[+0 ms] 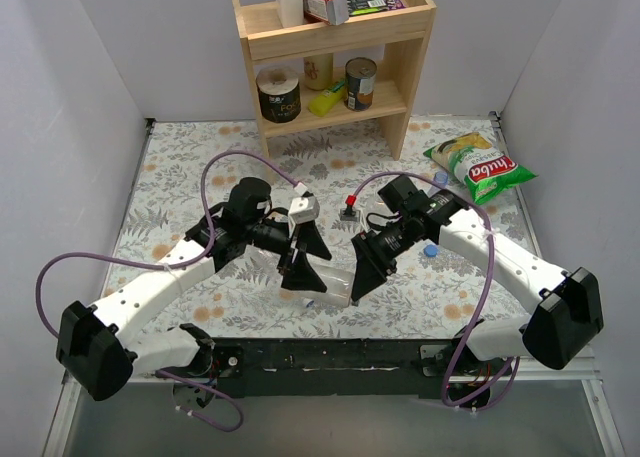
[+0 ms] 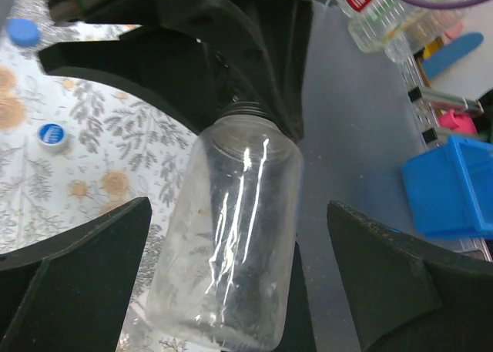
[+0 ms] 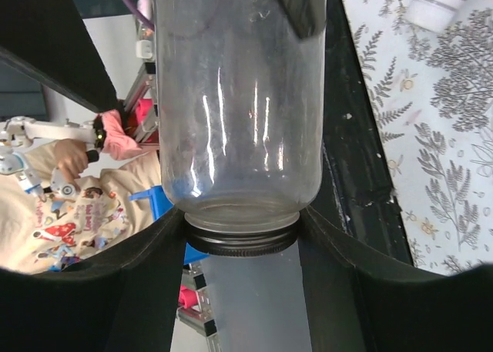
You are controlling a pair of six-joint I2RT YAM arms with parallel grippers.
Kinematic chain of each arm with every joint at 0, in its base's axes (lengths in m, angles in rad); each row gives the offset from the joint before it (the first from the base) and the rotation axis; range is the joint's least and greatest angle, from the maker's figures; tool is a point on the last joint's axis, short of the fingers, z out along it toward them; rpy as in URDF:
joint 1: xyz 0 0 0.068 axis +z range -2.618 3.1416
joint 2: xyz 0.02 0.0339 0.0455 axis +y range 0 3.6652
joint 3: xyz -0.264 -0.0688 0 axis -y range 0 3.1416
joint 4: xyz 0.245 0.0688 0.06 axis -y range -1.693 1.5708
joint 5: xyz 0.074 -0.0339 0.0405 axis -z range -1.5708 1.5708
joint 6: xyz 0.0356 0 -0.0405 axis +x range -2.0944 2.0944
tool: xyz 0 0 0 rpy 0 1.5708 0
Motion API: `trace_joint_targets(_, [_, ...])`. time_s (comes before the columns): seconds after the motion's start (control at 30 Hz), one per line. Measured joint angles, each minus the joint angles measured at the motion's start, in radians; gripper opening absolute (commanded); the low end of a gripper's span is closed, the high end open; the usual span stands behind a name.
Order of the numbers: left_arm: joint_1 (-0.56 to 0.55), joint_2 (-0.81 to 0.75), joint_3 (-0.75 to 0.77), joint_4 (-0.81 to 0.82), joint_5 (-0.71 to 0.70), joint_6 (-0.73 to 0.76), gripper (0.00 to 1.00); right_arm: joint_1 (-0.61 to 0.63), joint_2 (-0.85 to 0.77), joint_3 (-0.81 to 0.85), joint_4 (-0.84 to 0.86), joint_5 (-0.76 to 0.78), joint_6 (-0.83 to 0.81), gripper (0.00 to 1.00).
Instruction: Unscrew the bottle caps
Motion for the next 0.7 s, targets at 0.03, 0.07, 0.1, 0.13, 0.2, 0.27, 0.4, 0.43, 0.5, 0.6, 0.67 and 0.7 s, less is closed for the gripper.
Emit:
trace_joint_targets(0.03, [-0.016, 0.000, 0.000, -0.012, -0.004, 0.006, 0.98, 0.000, 0.000, -0.006, 0.001, -0.012, 0.000, 0.20])
trace_joint_targets(0.07, [-0.031, 0.000, 0.000, -0.025, -0.007, 0.012, 0.98, 0.000, -0.001, -0.013, 0.002, -0.021, 0.000, 0.20])
trace_joint_targets(0.1, [-0.040, 0.001, 0.000, -0.035, -0.010, 0.018, 0.98, 0.000, -0.002, -0.021, 0.004, -0.033, 0.001, 0.20])
trace_joint_targets(0.13, [-0.047, 0.002, 0.000, -0.044, -0.011, 0.023, 0.98, 0.000, -0.002, -0.029, 0.004, -0.041, 0.001, 0.20])
trace_joint_targets(0.2, [-0.059, 0.005, 0.000, -0.064, -0.011, 0.032, 0.98, 0.000, -0.002, -0.041, 0.005, -0.056, 0.001, 0.20])
trace_joint_targets(0.27, [-0.069, 0.012, 0.000, -0.081, -0.011, 0.039, 0.98, -0.002, -0.003, -0.054, 0.011, -0.075, 0.001, 0.20])
trace_joint_targets(0.4, [-0.111, 0.043, 0.001, -0.119, -0.031, 0.054, 0.98, -0.006, -0.003, -0.064, 0.017, -0.096, 0.001, 0.19])
trace_joint_targets(0.43, [-0.122, 0.054, 0.001, -0.129, -0.039, 0.057, 0.98, -0.006, -0.003, -0.065, 0.019, -0.098, 0.001, 0.19])
trace_joint_targets(0.5, [-0.139, 0.071, 0.001, -0.147, -0.056, 0.061, 0.98, -0.006, -0.003, -0.066, 0.021, -0.105, 0.001, 0.19])
trace_joint_targets(0.6, [-0.155, 0.081, 0.001, -0.168, -0.070, 0.065, 0.87, -0.007, -0.002, -0.068, 0.019, -0.105, 0.007, 0.19])
trace_joint_targets(0.67, [-0.158, 0.085, 0.001, -0.177, -0.079, 0.070, 0.73, -0.007, -0.001, -0.068, 0.018, -0.104, 0.009, 0.19])
trace_joint_targets(0.7, [-0.160, 0.087, 0.002, -0.180, -0.085, 0.070, 0.62, -0.007, 0.000, -0.069, 0.016, -0.105, 0.009, 0.19])
